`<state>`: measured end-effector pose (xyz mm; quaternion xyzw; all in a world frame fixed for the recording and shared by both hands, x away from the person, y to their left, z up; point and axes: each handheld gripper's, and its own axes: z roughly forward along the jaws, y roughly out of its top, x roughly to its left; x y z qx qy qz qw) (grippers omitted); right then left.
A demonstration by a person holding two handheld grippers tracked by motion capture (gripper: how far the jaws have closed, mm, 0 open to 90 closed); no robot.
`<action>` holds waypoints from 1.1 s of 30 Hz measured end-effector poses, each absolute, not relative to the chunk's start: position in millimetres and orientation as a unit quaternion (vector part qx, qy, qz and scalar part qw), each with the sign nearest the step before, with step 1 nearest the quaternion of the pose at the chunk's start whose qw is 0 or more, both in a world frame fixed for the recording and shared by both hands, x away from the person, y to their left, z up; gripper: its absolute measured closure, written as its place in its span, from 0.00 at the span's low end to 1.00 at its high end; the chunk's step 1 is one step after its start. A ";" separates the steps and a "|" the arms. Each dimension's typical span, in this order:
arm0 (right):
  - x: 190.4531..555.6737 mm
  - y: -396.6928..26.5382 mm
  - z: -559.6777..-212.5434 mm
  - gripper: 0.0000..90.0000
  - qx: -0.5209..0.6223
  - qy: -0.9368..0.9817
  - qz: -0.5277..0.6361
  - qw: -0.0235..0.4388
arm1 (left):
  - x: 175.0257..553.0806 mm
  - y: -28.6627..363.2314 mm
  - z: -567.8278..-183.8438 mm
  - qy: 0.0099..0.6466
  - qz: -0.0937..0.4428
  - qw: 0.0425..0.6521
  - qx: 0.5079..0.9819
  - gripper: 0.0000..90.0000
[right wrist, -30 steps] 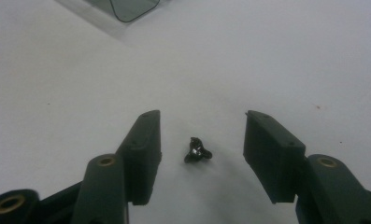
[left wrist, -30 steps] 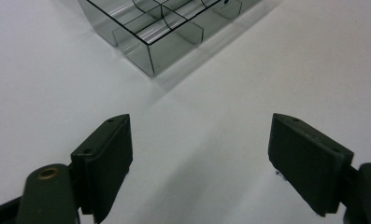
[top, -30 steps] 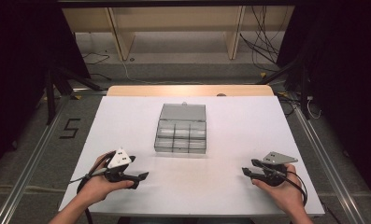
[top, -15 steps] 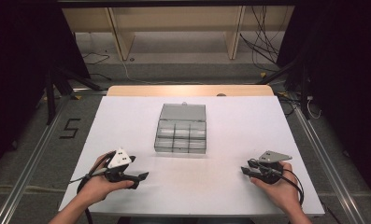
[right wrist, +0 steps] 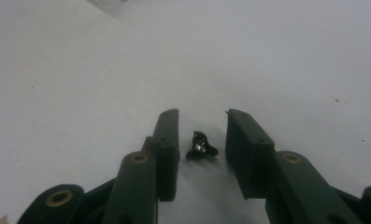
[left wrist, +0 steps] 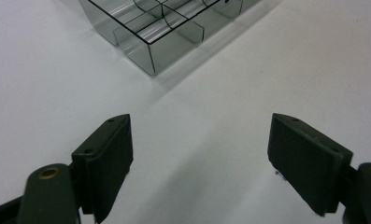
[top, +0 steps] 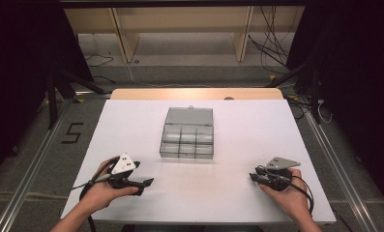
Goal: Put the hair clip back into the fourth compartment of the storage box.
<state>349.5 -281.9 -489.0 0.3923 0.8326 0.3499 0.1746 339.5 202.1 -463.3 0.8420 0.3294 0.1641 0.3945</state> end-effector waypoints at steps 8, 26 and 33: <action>349.1 -283.3 -490.5 0.83 0.404 0.825 0.356 0.175 | 339.6 202.4 -462.9 0.329 0.165 0.394 0.842 0.25; 349.4 -283.3 -489.9 0.86 0.412 0.820 0.358 0.175 | 340.1 202.5 -462.8 0.330 0.165 0.395 0.841 0.25; 349.1 -282.7 -486.8 0.86 0.411 0.815 0.367 0.179 | 340.2 202.7 -462.9 0.329 0.166 0.396 0.841 0.25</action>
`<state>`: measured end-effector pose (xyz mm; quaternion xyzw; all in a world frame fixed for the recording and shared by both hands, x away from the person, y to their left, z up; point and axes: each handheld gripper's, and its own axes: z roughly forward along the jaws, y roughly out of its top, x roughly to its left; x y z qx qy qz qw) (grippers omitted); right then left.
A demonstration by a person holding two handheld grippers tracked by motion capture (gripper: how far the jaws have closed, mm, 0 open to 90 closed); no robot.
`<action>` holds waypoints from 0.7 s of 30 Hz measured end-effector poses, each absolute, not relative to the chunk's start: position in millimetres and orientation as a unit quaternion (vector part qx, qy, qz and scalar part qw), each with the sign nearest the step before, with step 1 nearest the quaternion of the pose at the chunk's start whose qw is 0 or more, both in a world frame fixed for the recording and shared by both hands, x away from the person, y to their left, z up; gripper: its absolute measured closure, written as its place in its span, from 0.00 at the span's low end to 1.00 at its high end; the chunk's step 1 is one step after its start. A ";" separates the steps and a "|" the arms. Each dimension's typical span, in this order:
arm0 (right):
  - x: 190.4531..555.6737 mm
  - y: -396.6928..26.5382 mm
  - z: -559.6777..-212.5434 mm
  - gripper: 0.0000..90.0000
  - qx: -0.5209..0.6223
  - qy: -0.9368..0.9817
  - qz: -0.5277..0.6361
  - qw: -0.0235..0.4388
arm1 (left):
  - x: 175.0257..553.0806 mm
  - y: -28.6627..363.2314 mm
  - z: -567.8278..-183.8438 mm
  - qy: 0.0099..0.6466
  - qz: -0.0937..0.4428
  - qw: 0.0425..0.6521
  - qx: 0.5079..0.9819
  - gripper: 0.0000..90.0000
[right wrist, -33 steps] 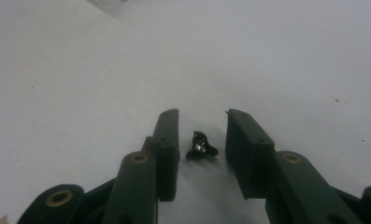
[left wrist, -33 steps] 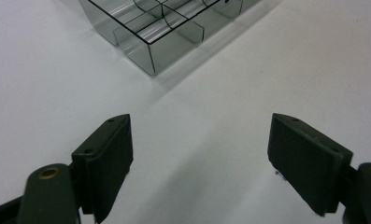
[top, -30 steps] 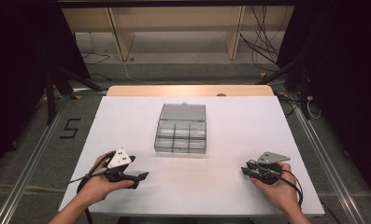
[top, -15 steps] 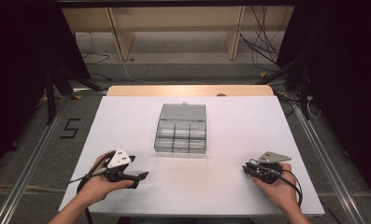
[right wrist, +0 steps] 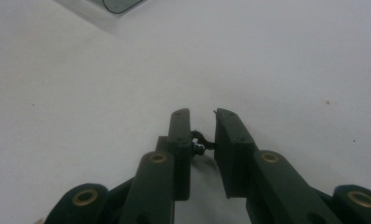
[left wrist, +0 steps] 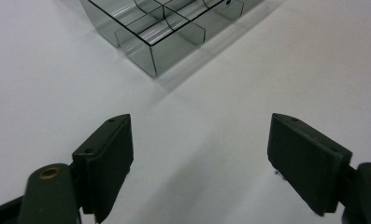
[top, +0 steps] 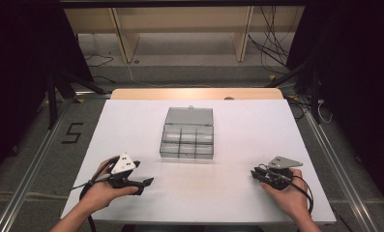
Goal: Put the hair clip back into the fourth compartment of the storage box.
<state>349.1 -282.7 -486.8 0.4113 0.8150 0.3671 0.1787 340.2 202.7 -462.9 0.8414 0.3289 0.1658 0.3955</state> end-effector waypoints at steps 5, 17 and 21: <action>348.7 -282.8 -482.6 0.86 0.411 0.809 0.380 0.181 | 340.2 202.9 -462.7 0.329 0.166 0.396 0.841 0.25; 348.6 -276.2 -471.3 0.86 0.401 0.797 0.416 0.178 | 340.3 202.2 -462.8 0.329 0.166 0.396 0.841 0.25; 349.6 -271.0 -469.4 0.86 0.396 0.797 0.420 0.176 | 340.3 201.9 -462.8 0.329 0.166 0.397 0.841 0.25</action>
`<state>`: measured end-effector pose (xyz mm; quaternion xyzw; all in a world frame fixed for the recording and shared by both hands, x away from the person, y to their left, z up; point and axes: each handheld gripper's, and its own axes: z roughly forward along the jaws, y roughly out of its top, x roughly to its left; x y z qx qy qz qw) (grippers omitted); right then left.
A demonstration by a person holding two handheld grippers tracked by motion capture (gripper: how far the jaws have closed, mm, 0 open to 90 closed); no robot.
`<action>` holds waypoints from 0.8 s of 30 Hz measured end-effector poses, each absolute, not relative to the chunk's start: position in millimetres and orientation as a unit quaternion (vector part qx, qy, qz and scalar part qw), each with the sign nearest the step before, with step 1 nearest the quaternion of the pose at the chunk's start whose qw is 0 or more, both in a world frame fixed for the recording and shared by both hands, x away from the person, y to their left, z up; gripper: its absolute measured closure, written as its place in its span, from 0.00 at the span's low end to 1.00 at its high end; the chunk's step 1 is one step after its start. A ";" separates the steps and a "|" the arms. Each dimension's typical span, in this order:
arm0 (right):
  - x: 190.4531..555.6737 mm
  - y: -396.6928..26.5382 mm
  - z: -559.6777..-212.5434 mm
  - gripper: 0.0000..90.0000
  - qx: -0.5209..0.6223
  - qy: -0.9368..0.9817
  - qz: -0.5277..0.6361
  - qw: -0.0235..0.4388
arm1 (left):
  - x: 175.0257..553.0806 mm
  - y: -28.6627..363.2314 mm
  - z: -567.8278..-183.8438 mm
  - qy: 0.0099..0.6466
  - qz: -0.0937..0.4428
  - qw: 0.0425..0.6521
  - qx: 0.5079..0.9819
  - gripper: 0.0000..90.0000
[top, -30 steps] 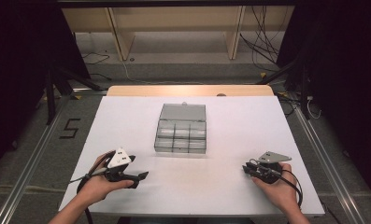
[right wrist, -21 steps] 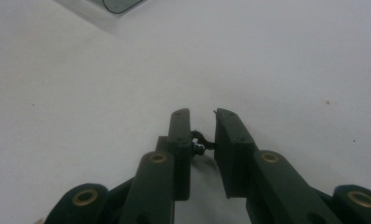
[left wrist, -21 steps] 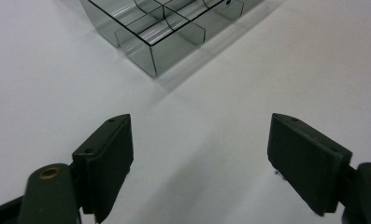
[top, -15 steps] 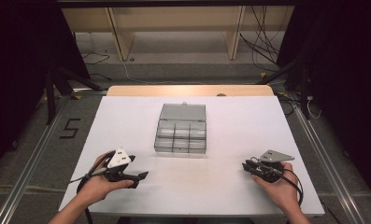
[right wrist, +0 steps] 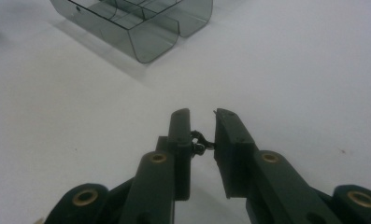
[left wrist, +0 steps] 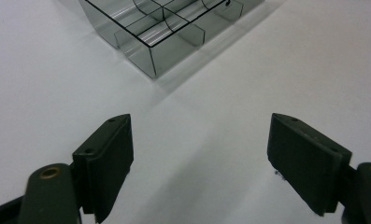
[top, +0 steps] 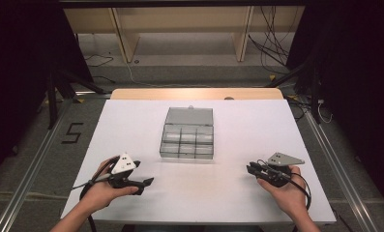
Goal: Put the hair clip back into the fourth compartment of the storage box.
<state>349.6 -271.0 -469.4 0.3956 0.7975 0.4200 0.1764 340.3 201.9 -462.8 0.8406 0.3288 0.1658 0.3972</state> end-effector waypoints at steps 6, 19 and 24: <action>352.3 -264.3 -466.1 0.86 0.390 0.796 0.427 0.176 | 340.4 201.9 -462.9 0.329 0.165 0.397 0.841 0.25; 360.1 -253.5 -461.7 0.86 0.382 0.797 0.432 0.178 | 340.9 201.3 -463.5 0.325 0.166 0.394 0.844 0.25; 362.3 -248.1 -460.5 0.86 0.378 0.800 0.430 0.178 | 340.7 200.9 -463.7 0.324 0.165 0.394 0.844 0.25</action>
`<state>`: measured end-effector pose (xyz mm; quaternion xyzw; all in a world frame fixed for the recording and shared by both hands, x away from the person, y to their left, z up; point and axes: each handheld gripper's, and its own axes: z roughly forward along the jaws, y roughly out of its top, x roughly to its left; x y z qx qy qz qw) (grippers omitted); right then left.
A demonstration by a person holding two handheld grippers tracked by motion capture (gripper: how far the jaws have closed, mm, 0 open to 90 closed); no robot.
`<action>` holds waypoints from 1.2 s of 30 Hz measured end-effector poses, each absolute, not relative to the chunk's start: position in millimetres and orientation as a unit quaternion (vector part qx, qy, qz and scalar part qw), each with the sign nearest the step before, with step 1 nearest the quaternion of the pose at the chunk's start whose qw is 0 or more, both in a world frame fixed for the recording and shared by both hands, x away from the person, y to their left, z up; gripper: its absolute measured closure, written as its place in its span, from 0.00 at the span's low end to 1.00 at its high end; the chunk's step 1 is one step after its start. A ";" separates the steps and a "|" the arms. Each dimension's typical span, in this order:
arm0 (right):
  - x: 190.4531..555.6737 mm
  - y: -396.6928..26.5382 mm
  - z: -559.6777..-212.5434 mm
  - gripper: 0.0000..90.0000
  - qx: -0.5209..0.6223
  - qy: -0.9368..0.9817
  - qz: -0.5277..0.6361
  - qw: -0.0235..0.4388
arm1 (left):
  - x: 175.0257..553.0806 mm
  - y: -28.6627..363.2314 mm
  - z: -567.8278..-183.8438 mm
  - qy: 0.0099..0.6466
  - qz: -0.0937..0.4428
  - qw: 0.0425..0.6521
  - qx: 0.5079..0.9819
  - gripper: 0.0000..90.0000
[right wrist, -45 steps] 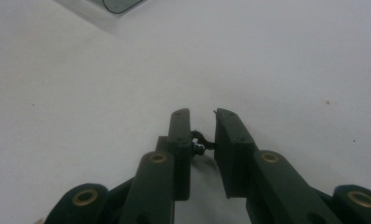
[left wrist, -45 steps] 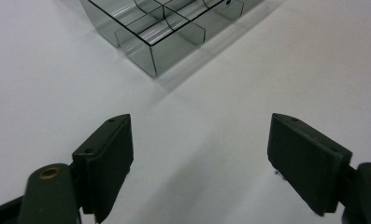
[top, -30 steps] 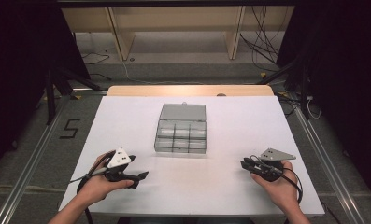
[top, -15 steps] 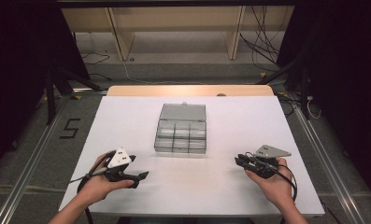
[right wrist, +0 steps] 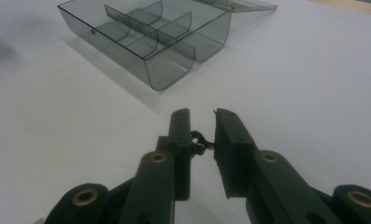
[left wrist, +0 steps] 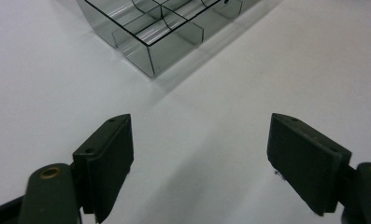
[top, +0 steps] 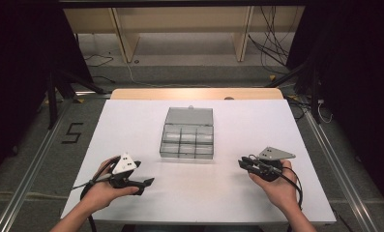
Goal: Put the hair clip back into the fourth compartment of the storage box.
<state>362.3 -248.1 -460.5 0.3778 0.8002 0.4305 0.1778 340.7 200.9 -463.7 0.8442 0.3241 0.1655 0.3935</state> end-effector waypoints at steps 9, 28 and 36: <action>367.7 -238.1 -458.8 0.86 0.370 0.804 0.429 0.180 | 341.0 200.8 -463.8 0.322 0.166 0.392 0.845 0.25; 377.2 -212.7 -456.8 0.86 0.351 0.812 0.432 0.175 | 341.0 200.2 -464.5 0.323 0.163 0.391 0.846 0.25; 381.5 -200.0 -456.0 0.86 0.341 0.816 0.433 0.173 | 341.0 200.1 -464.7 0.323 0.162 0.391 0.847 0.25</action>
